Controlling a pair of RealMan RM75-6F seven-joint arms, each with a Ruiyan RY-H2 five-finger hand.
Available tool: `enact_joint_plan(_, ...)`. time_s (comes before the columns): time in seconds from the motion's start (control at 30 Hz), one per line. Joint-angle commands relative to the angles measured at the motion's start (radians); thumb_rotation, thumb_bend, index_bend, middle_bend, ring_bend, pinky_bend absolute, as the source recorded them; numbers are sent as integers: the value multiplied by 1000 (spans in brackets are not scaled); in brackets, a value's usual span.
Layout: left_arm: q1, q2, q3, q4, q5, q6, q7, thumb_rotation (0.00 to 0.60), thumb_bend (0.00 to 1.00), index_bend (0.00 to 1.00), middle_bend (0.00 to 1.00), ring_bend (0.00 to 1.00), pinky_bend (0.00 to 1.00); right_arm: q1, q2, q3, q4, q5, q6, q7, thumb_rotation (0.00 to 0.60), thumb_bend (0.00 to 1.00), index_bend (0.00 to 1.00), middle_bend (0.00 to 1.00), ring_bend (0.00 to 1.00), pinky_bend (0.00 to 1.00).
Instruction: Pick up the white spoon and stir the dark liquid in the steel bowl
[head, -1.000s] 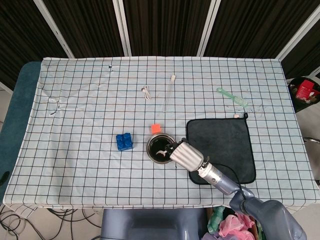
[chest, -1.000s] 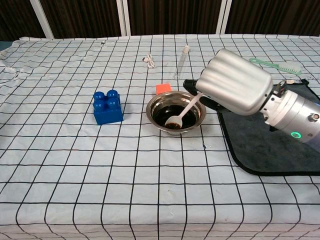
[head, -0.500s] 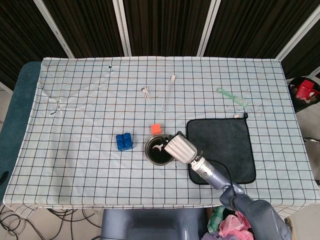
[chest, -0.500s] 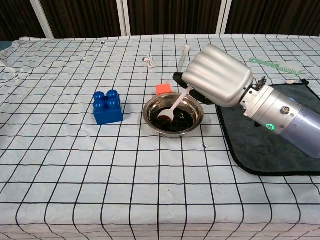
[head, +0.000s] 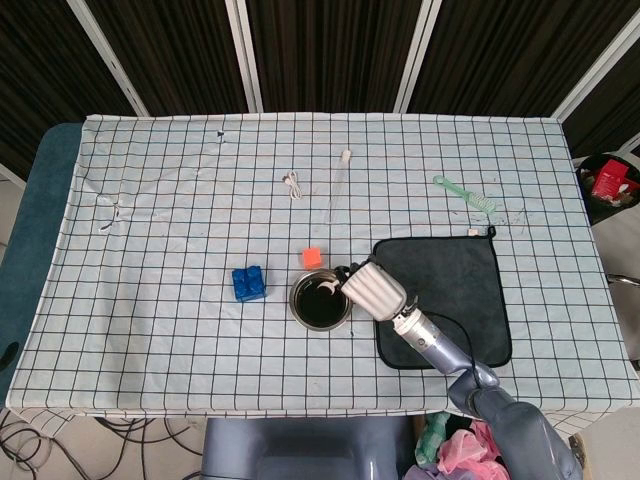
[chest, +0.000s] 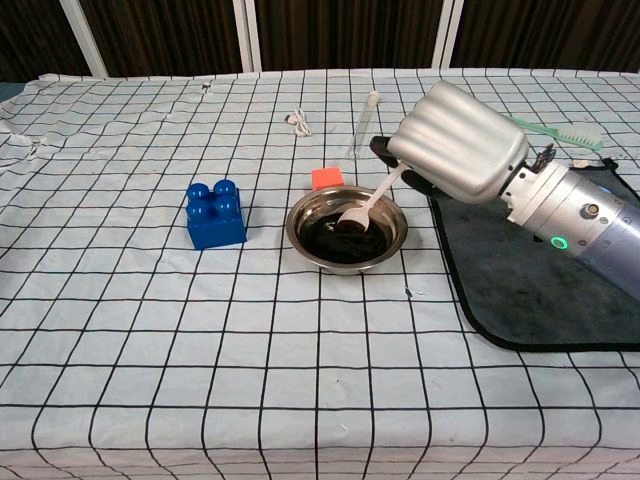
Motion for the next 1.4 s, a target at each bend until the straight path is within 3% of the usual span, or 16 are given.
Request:
enact_joint_plan(0.03, 0, 0, 0, 1, 0, 0, 0, 600, 195, 99, 5, 0, 0, -10, 12, -12, -6, -9, 14, 0, 600, 392, 729, 817, 1000, 1000)
enact_joint_plan(0.53, -2, -3, 3, -1, 3, -3, 9, 600, 195, 98, 5, 0, 0, -47, 105, -69, -170, -63, 68, -48, 600, 391, 735, 819, 1000, 1000)
enact_joint_plan(0.8, 0, -3, 0, -1, 0, 2, 6, 600, 195, 99, 5, 0, 0, -31, 112, -46, -254, -59, 46, -78, 600, 391, 735, 819, 1000, 1000)
enact_joint_plan(1.1, -2, -3, -2, 0, -4, -2, 7, 600, 195, 99, 5, 0, 0, 1, 67, 12, -208, -12, -25, -70, 600, 391, 734, 819, 1000, 1000)
enact_joint_plan(1.4, -3, -5, -2, 0, -6, -3, 11, 600, 195, 99, 5, 0, 0, 9, 45, 18, -157, 1, -50, -31, 600, 367, 734, 819, 1000, 1000)
